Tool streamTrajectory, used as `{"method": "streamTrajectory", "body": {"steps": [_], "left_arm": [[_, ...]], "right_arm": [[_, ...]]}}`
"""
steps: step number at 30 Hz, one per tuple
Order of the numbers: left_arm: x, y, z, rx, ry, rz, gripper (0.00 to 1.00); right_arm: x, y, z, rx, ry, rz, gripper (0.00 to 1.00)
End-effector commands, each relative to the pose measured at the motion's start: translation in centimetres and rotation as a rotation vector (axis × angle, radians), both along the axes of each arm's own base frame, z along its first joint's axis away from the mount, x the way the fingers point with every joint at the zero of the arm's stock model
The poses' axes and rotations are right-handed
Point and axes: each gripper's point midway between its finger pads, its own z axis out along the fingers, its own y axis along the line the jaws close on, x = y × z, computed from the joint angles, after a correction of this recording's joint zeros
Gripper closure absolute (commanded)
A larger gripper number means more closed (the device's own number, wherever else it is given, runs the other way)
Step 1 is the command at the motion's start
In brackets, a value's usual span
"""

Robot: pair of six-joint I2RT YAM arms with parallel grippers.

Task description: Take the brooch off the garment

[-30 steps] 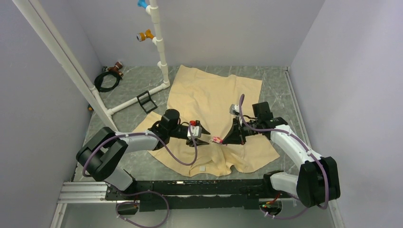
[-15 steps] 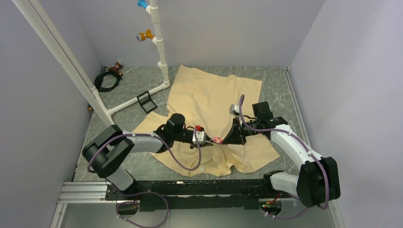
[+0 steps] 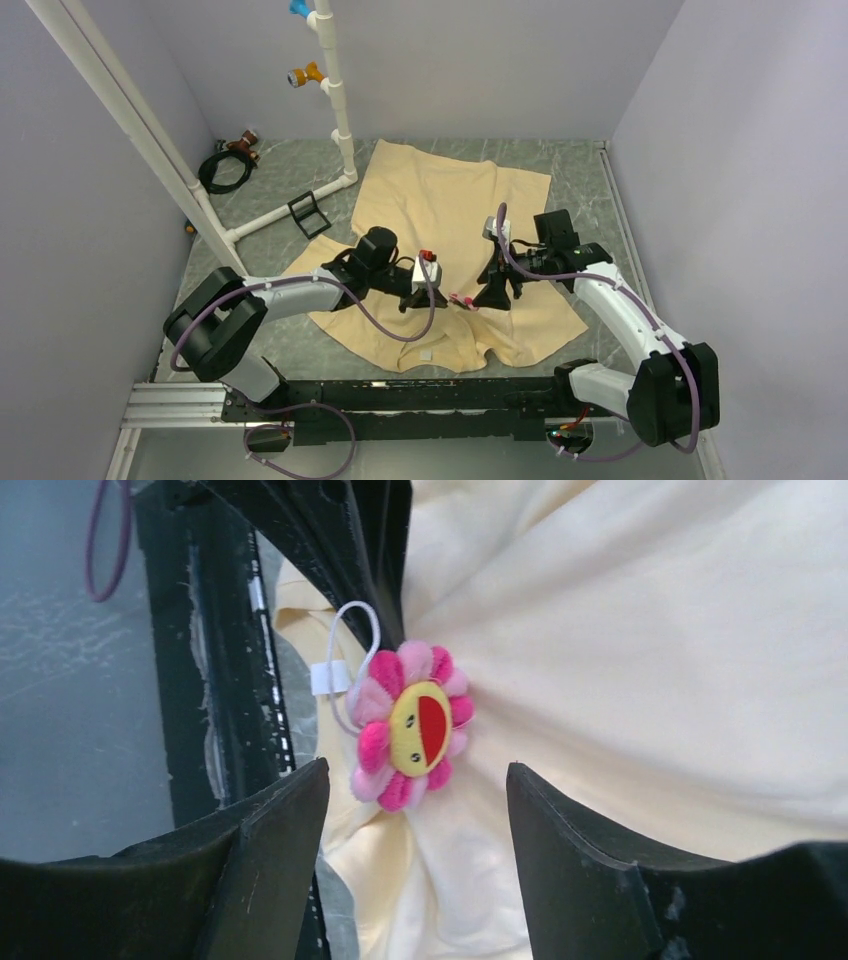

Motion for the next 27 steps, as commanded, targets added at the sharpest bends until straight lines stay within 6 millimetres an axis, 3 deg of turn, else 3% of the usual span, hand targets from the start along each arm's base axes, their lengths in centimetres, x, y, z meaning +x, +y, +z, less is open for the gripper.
{"method": "streamTrajectory", "body": {"steps": [1, 6, 20, 24, 27], "left_arm": [[-1.5, 0.1, 2.7, 0.015, 0.086, -0.066, 1.00], [-1.4, 0.1, 3.3, 0.016, 0.121, -0.065, 1.00], [-0.2, 0.1, 3.9, -0.006, 0.203, -0.038, 1.00], [-0.2, 0.1, 4.1, -0.012, 0.210, -0.040, 1.00], [-0.1, 0.2, 4.3, -0.020, 0.225, -0.038, 1.00]], "right_arm": [[1.8, -0.5, 2.1, -0.051, -0.144, -0.011, 0.30], [1.5, 0.7, 3.3, -0.003, -0.116, 0.003, 0.25], [0.0, 2.9, 0.9, -0.088, -0.082, 0.058, 0.29], [0.4, 3.5, 0.2, -0.111, -0.085, 0.038, 0.36], [0.9, 3.7, -0.2, -0.118, -0.087, 0.015, 0.50]]}}
